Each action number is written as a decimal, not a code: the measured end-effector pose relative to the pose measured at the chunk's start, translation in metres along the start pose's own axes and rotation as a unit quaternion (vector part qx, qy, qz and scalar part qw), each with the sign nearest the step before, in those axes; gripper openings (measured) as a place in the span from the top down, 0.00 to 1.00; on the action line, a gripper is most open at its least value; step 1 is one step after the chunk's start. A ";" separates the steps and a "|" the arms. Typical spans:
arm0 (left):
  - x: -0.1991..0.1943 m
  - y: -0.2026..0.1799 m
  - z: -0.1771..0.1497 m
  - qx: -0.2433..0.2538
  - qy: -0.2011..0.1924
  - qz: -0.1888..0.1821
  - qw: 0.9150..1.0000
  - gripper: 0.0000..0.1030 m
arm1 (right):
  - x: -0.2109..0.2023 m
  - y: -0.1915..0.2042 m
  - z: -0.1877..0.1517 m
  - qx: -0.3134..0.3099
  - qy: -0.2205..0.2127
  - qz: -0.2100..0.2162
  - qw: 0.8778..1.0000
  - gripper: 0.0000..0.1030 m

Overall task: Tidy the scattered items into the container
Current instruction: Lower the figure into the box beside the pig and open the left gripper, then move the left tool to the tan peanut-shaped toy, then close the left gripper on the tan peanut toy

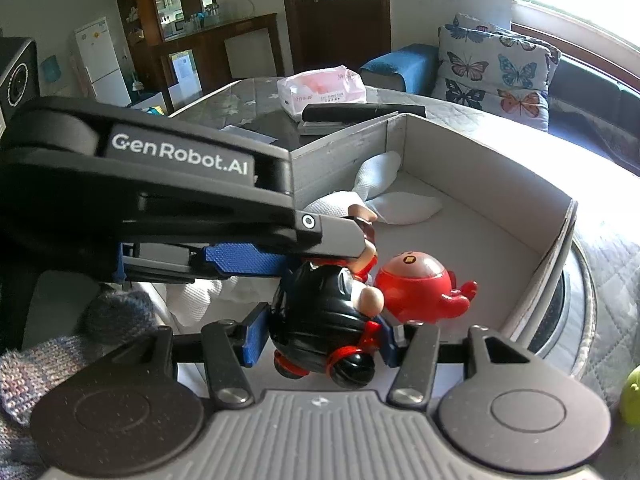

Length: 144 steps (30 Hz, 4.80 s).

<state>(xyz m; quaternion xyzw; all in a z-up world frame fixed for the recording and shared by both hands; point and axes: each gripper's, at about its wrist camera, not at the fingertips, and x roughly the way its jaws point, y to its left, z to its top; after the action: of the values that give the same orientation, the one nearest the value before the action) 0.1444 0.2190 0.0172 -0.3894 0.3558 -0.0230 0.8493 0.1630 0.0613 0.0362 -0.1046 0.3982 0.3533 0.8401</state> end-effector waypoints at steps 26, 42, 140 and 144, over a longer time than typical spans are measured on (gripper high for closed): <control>-0.014 -0.004 0.000 0.007 -0.020 -0.003 1.000 0.59 | -0.019 -0.006 -0.005 -0.001 -0.015 0.001 1.000 0.46; -0.032 -0.037 -0.019 0.039 -0.034 -0.022 0.998 0.59 | -0.075 -0.024 -0.016 0.015 -0.084 0.013 0.996 0.46; 0.158 -0.253 -0.216 0.320 0.192 -0.101 0.922 0.59 | -0.171 -0.238 -0.212 0.169 -0.137 -0.157 0.963 0.30; 0.158 -0.255 -0.218 0.328 0.194 -0.101 0.919 0.59 | -0.170 -0.238 -0.212 0.170 -0.138 -0.159 0.963 0.35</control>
<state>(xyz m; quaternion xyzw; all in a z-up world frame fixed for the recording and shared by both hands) 0.1873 -0.1490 0.0004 -0.1108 0.4444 -0.2995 0.8370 0.1244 -0.2957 -0.0024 0.0275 0.3105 0.1537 0.9377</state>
